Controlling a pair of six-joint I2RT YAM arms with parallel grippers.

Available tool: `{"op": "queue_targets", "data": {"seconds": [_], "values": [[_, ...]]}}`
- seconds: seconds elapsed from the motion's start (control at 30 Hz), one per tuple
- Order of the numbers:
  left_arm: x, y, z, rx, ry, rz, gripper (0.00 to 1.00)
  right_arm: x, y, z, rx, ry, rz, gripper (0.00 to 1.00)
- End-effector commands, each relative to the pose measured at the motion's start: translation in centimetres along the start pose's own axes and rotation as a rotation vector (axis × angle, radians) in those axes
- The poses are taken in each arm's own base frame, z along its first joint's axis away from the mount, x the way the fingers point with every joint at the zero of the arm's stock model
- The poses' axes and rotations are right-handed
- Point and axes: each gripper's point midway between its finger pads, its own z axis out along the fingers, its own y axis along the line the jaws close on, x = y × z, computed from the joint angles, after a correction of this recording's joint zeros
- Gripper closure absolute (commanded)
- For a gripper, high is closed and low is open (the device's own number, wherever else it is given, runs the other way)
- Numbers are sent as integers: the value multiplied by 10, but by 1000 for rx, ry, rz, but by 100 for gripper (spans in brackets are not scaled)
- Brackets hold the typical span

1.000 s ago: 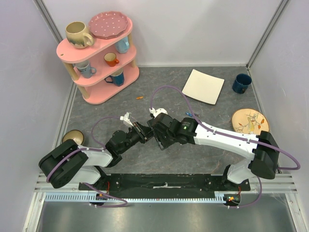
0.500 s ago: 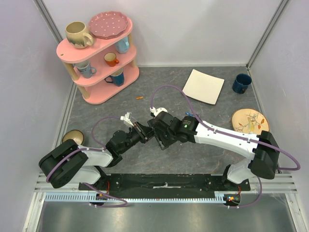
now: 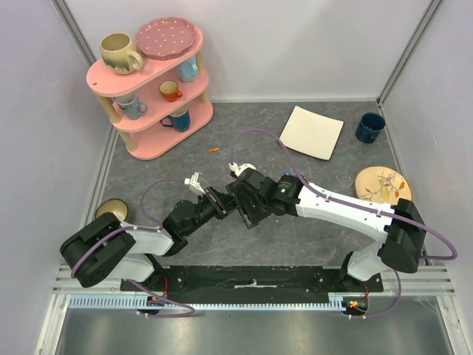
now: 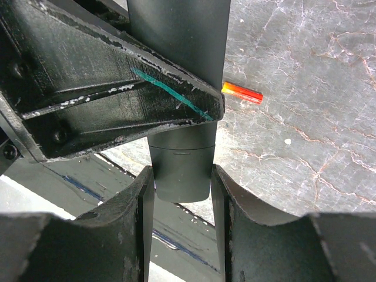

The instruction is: Load the batteries into the remote control

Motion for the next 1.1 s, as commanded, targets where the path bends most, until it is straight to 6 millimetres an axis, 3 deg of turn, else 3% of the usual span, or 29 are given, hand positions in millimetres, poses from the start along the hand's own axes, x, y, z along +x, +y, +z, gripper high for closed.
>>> {"op": "queue_targets", "data": {"seconds": [0.0, 0.2, 0.37, 0.5, 0.53, 0.7, 0.93, 1.07], "values": [[28, -86, -12, 319, 144, -22, 98, -58, -22, 7, 103, -196, 60, 78], [30, -85, -11, 316, 149, -22, 98, -60, -22, 6, 99, -202, 61, 78], [27, -80, -11, 299, 125, -21, 98, -51, -21, 5, 70, -192, 52, 73], [24, -77, -8, 281, 110, -5, 98, -41, -22, 1, 50, -177, 45, 60], [28, -66, -4, 224, 129, -4, 98, -38, -22, 0, 47, -169, 42, 58], [24, -64, 5, 168, 118, 52, 98, -31, -14, -11, -14, -165, 27, 45], [16, -57, 12, 125, 85, 58, 98, -18, 1, -23, -103, -137, -15, 34], [9, -49, 16, 84, 73, 78, 98, -21, 4, -45, -128, -161, -27, 30]]}}
